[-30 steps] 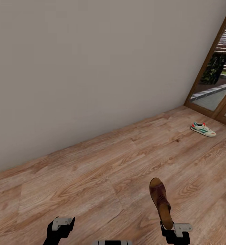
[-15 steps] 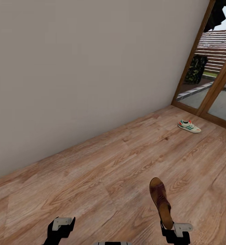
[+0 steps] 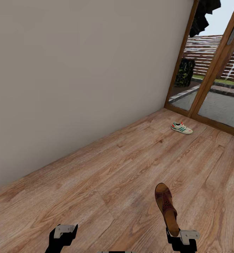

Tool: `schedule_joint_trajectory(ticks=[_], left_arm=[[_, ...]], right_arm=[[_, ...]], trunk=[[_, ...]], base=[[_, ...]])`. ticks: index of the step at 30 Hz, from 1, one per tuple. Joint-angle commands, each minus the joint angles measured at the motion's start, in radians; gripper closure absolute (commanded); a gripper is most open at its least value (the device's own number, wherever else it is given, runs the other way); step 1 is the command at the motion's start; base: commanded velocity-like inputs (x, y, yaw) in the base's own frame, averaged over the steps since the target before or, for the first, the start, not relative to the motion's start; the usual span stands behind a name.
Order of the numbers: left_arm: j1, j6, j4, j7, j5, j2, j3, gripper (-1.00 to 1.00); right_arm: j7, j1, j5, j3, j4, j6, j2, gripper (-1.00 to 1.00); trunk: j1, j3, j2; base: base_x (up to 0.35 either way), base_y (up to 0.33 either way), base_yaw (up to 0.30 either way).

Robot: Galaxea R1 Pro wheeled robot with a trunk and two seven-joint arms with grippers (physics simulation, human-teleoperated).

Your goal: Pick up the two gym shoes and the two sandals from the corridor floor and place them onto the hallstand (shoe rack) in the corridor, making sure they are on the rack and not on the floor. Arrange them so the two gym shoes are next to each other and the two sandals are next to each other.

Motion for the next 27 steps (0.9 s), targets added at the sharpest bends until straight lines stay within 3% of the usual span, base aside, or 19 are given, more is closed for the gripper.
schedule_joint_trajectory(ticks=[1,19,27], left_arm=[[0.000,-0.002,0.000,-0.009,0.006,0.000,0.004,-1.00],[0.000,-0.002,0.000,-0.009,0.006,0.000,0.005,-1.00],[0.000,-0.002,0.000,-0.009,0.006,0.000,0.005,-1.00]], right_arm=[[0.000,-0.001,0.007,-0.004,0.001,-0.003,0.000,1.00],[0.000,-0.001,0.007,-0.004,0.002,-0.002,0.001,1.00],[0.000,-0.001,0.007,-0.004,0.002,-0.002,0.002,1.00]], trunk=[[0.000,0.000,0.000],[0.000,0.018,0.000],[0.000,0.024,0.000]], base=[[0.000,0.000,-0.248],[0.000,0.000,-0.254],[0.228,0.000,-0.267]])
